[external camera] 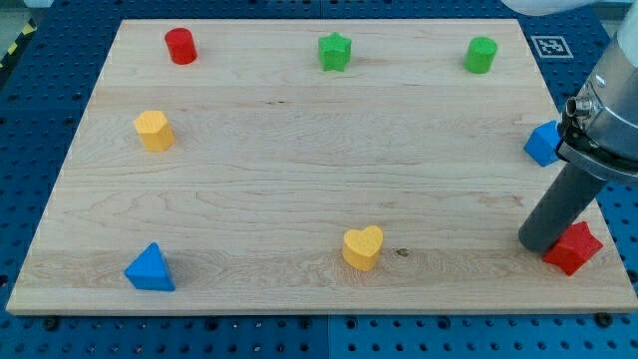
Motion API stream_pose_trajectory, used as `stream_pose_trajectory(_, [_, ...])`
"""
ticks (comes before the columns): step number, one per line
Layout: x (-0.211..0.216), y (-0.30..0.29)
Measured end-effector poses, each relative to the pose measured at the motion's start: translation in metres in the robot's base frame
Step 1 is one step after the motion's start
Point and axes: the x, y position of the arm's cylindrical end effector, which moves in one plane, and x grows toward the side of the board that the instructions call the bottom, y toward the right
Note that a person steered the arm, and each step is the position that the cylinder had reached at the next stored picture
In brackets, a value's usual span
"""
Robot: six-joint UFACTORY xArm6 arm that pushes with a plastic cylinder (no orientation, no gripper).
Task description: Push the red circle to the center
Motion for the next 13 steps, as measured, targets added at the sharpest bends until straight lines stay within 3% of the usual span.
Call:
stream_pose_trajectory(3, [0.001,-0.012])
stream_pose_trajectory(7, [-0.161,-0.202])
stream_pose_trajectory(8, [-0.187,-0.272])
stream_pose_trajectory(10, [-0.199,-0.441])
stream_pose_trajectory(11, [-0.257,-0.494])
stream_pose_trajectory(12, [-0.323,-0.495])
stream_pose_trajectory(13, [-0.340,-0.470])
